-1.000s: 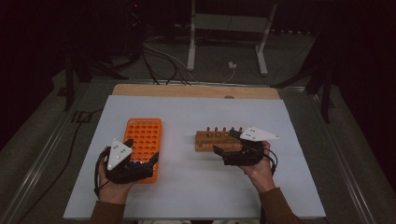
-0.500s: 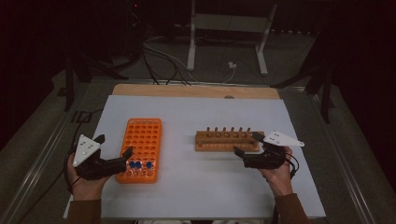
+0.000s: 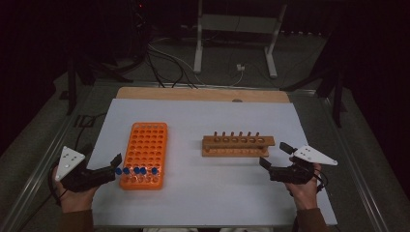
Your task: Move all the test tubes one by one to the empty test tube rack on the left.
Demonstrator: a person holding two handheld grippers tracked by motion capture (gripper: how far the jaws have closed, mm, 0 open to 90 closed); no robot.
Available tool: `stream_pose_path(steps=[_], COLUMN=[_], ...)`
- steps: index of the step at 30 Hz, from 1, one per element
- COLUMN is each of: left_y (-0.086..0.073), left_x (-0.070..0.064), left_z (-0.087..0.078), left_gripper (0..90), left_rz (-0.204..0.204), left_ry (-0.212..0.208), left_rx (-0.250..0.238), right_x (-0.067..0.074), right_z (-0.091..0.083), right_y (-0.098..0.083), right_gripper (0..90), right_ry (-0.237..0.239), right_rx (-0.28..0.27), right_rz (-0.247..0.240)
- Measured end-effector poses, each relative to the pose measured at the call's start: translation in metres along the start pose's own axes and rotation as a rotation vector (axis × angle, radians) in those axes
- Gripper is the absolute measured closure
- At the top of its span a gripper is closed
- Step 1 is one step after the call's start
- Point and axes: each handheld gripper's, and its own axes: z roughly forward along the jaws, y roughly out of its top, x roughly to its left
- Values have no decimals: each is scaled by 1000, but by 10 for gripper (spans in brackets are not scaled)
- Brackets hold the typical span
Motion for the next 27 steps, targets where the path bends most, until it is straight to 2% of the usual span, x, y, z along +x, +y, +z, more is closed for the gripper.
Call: stream_pose_path(steps=[13, 16, 27], left_y=[-7, -8, -10], left_x=[5, 6, 9], left_z=[-5, -5, -6], left_gripper=[6, 6, 6], left_rz=[-15, -20, -38], left_ry=[14, 18, 25], left_rx=[-36, -37, -39], right_x=[-6, -6, -11], right_z=[-13, -18, -29], right_y=[-17, -19, -29], right_gripper=[21, 21, 21], right_ry=[-30, -39, -67], right_rx=[-33, -51, -59], right_rz=[18, 20, 37])
